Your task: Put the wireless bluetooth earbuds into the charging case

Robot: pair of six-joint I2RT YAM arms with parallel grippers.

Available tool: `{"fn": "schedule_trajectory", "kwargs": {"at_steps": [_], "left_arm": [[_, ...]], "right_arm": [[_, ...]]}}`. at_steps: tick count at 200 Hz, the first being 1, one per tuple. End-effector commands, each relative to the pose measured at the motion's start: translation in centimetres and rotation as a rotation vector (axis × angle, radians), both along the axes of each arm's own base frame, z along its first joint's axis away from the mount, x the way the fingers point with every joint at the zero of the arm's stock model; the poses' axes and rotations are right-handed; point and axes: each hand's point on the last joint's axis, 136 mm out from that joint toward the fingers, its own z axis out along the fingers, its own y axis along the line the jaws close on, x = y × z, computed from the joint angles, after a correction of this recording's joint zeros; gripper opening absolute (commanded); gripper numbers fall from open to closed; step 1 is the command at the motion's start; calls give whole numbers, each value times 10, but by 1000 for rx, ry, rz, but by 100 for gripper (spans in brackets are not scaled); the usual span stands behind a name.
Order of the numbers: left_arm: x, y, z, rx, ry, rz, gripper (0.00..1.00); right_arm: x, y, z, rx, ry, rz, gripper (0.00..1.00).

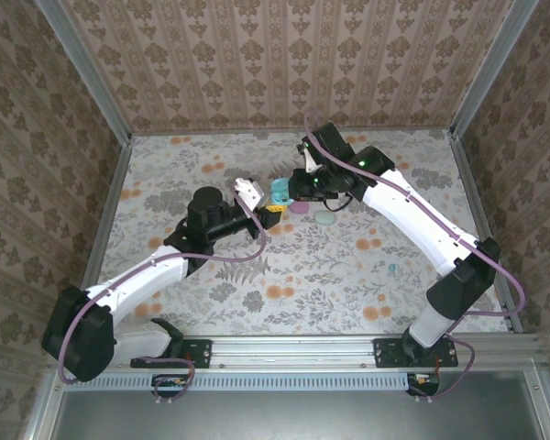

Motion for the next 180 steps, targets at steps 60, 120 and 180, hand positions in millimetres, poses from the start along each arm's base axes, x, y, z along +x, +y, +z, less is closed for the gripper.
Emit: {"fn": "schedule_trajectory", "kwargs": {"at_steps": [60, 120, 180], "left_arm": [[-1, -9, 23, -30, -56, -36, 28], [0, -9, 22, -27, -53, -32, 28], [3, -8, 22, -31, -51, -13, 28]], "right_arm": [[10, -2, 10, -32, -63, -35, 21], [12, 8, 10, -31, -72, -27, 21], [7, 12, 4, -99, -75, -5, 24]]}}
